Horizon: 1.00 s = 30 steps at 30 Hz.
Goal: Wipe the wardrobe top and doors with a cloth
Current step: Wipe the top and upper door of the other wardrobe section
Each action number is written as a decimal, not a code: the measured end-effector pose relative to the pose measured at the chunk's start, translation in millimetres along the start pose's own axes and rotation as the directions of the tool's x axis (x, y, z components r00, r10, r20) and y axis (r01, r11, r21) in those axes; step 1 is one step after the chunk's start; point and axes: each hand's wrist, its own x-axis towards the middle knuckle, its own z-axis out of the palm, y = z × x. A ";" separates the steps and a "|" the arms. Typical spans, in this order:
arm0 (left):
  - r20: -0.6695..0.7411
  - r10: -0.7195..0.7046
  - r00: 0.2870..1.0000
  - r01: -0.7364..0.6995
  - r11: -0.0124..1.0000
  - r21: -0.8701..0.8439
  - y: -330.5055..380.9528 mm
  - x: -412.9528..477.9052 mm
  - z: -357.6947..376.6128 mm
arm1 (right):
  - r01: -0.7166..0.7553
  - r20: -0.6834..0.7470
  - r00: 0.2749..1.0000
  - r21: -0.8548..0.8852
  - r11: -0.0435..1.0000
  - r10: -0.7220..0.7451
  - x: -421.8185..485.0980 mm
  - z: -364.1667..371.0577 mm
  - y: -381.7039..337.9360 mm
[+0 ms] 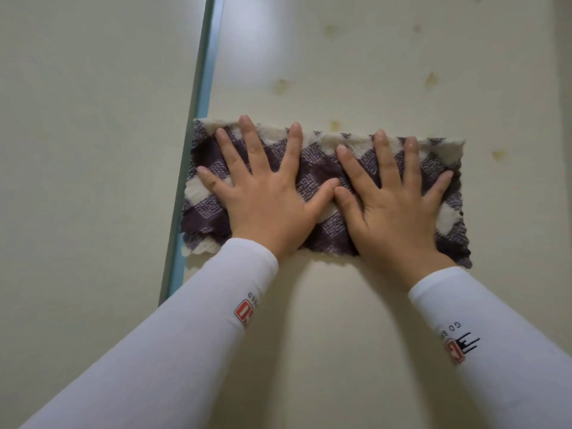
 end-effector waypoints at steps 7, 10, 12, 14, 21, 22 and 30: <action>-0.065 0.023 0.998 -0.022 1.000 0.017 11.7 79.6 0.2 | 0.015 -0.024 1.000 -0.039 0.999 -0.016 79.2 -4.0 13.2; -0.079 0.031 0.996 -0.028 0.999 0.033 11.9 107.7 0.5 | 0.014 -0.047 0.999 -0.037 0.999 -0.016 102.1 -2.8 14.4; -0.089 0.035 0.995 -0.032 0.999 0.041 12.3 128.7 -0.8 | 0.025 -0.054 0.998 -0.036 0.999 -0.027 121.7 -5.2 15.9; -0.071 0.034 0.997 -0.031 0.999 0.037 14.3 143.8 -3.9 | 0.034 -0.033 0.999 -0.034 0.999 -0.035 138.5 -9.7 16.9; -0.054 0.041 0.998 -0.038 0.998 0.046 19.2 209.9 -15.8 | 0.046 -0.036 0.998 -0.016 0.999 -0.047 210.5 -19.2 19.7; -0.049 0.043 0.998 -0.041 0.998 0.048 20.7 219.4 -17.3 | 0.043 -0.037 0.998 -0.014 0.999 -0.044 220.0 -20.2 20.4; -0.040 0.055 0.998 -0.053 0.997 0.050 25.7 286.6 -31.6 | 0.020 -0.028 0.999 -0.016 1.000 -0.021 289.6 -32.2 13.6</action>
